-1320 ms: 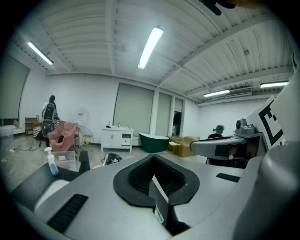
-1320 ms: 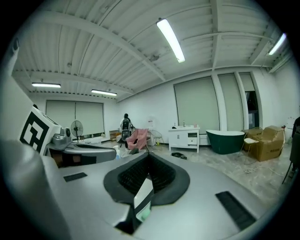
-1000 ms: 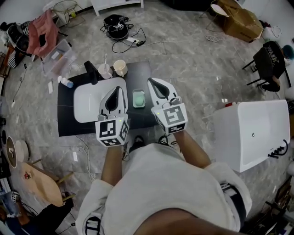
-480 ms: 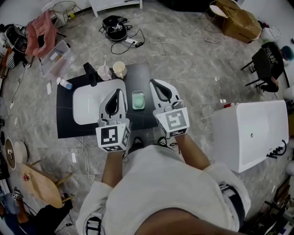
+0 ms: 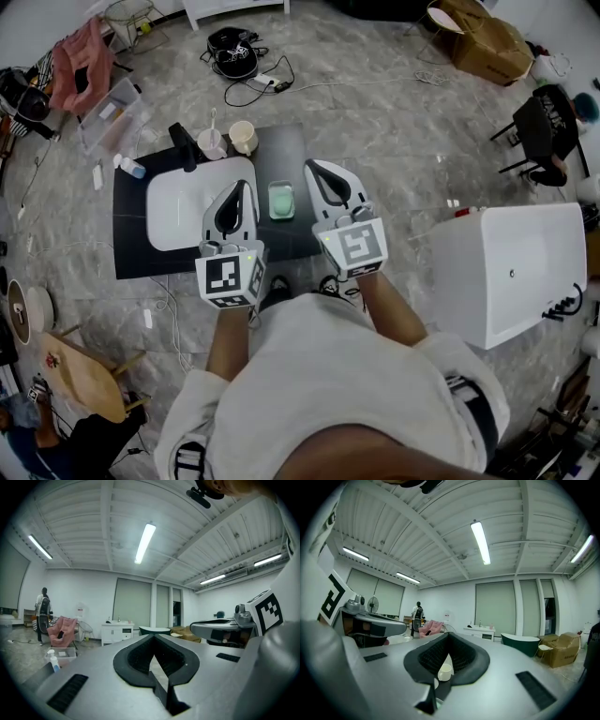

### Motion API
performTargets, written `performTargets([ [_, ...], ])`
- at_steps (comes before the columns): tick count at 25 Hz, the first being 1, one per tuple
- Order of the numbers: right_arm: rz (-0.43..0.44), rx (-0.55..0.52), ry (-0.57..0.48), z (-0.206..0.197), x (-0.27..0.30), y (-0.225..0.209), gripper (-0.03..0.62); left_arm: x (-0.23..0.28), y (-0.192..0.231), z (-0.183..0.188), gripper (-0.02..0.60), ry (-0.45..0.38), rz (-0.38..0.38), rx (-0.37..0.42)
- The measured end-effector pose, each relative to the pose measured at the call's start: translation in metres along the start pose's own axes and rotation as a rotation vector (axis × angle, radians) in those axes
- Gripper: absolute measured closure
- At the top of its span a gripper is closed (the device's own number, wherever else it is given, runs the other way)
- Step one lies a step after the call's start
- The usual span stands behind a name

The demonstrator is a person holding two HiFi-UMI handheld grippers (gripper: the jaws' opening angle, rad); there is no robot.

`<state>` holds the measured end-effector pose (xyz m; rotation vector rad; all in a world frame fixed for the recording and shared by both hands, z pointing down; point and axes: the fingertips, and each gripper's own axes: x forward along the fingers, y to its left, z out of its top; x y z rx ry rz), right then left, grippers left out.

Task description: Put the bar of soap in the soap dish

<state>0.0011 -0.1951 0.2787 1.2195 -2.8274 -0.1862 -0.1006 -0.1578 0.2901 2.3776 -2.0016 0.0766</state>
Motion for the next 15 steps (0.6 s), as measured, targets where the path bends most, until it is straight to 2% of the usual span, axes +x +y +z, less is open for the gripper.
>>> performTargets([
  [9, -0.004, -0.026, -0.018, 0.004, -0.006, 0.001, 0.594, -0.002, -0.004, -0.002, 0.565, -0.002, -0.015, -0.009],
  [15, -0.013, -0.005, 0.002, 0.002, -0.011, -0.001, 0.594, -0.004, -0.01, 0.001, 0.565, -0.005, -0.02, -0.012],
])
